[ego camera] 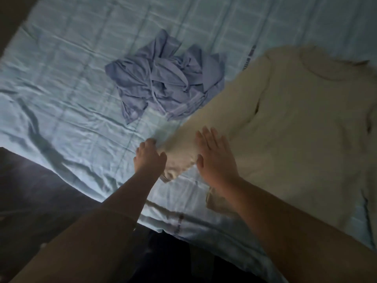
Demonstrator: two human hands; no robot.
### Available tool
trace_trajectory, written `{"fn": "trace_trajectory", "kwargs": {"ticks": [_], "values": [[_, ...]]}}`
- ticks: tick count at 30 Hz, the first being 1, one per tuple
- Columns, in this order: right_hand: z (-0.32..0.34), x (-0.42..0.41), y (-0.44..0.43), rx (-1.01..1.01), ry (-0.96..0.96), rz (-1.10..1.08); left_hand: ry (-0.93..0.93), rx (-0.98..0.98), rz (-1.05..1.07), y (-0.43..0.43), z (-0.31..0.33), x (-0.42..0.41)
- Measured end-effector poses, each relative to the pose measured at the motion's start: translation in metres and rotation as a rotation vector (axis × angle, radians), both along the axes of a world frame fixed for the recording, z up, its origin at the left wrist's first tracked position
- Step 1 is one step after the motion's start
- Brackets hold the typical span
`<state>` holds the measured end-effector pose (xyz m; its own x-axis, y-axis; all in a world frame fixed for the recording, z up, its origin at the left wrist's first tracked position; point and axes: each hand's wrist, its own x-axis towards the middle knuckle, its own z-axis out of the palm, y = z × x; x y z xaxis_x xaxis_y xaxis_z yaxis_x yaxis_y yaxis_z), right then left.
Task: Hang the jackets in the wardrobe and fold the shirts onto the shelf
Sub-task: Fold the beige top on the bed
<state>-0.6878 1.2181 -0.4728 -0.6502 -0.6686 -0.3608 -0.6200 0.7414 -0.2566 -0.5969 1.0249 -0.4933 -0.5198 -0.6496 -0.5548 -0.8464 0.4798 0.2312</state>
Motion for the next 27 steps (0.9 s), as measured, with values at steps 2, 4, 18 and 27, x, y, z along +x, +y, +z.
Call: {"fn": "trace_trajectory", "kwargs": {"ticks": [2,4,18,27], "values": [[-0.008,0.003,-0.022,0.052,-0.027,0.035,-0.118,0.16,0.013,-0.016,-0.002,0.004],[-0.013,0.006,-0.04,0.088,-0.039,0.045,-0.164,0.312,-0.095,-0.03,0.002,0.005],[0.036,-0.048,-0.174,-0.172,0.061,-0.321,0.67,1.079,0.177,-0.155,0.114,-0.098],[0.051,-0.094,-0.247,-0.206,0.171,-0.48,0.874,1.213,0.289,-0.208,0.12,-0.137]]}}
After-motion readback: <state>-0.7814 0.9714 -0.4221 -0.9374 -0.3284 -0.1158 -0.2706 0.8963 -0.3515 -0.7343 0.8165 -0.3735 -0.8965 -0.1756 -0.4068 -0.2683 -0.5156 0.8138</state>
